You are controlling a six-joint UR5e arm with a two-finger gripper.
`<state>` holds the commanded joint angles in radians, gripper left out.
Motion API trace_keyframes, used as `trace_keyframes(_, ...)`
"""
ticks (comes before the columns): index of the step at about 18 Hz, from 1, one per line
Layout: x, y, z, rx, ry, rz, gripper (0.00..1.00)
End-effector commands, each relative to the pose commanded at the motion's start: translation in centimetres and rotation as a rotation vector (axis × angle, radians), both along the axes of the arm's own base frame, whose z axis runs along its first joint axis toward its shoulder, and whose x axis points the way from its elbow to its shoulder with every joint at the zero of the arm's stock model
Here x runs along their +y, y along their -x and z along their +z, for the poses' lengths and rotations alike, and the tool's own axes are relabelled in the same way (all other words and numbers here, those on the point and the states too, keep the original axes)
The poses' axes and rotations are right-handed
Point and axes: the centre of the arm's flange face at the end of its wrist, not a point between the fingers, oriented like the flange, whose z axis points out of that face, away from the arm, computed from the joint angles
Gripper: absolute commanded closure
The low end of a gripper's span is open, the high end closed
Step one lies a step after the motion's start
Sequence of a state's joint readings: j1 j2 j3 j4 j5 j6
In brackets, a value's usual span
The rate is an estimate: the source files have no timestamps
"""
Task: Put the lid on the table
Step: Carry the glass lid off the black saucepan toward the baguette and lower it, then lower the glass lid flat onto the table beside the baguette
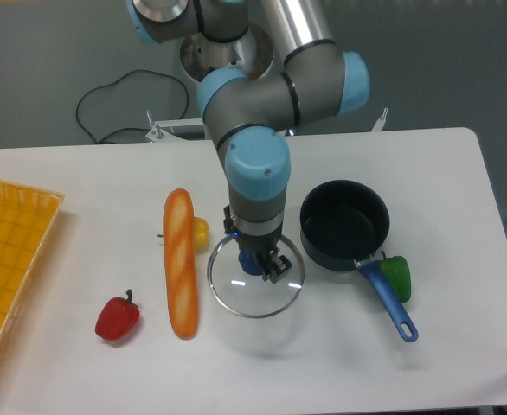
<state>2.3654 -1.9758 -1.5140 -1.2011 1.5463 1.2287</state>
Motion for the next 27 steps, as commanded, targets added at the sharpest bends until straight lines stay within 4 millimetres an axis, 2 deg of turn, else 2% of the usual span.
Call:
trace_keyframes(4, 0.2, 0.4, -1.7, -0.017, 0.019, -0.002, 0.41)
trace_keyframes(27, 0.6, 1.7, -6.8, -0.043, 0.059, 0.004, 0.41)
